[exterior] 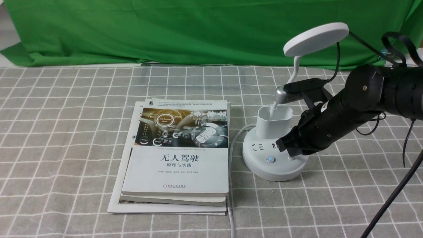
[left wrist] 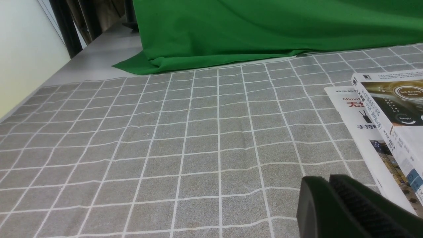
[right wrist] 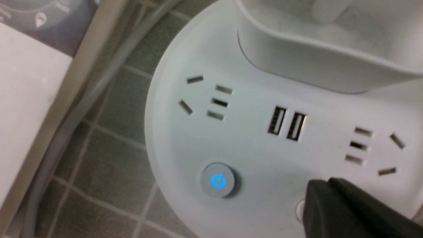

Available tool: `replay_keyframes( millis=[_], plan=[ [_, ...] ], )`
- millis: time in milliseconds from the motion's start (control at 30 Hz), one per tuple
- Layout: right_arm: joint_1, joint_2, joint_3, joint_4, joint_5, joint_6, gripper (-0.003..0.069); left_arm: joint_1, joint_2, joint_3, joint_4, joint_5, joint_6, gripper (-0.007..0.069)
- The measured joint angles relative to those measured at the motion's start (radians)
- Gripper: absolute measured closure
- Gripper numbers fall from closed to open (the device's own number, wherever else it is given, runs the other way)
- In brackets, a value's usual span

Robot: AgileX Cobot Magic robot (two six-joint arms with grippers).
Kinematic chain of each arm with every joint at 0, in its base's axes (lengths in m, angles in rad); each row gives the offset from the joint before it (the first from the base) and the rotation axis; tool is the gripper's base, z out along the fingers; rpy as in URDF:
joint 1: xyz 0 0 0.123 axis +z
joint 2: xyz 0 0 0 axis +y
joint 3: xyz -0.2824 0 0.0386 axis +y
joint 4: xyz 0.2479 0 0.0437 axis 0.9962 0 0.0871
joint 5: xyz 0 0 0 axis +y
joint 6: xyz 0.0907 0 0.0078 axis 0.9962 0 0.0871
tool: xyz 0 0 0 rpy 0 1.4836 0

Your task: Turn on the desk lamp on the grey coffee tablecloth with your hand.

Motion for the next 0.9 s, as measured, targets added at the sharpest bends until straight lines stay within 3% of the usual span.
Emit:
replay_keyframes(
  millis=[567,900],
  plan=[
    [0.009,-0.083,0.005,0.01,0.059,0.003,0.0623,0.0,0.0,0.0,0.0,0.0,0.0,0.0606],
    [0.009,-0.367,0.254,0.009,0.094,0.026,0.0623,0.0,0.0,0.0,0.0,0.0,0.0,0.0606]
  ],
)
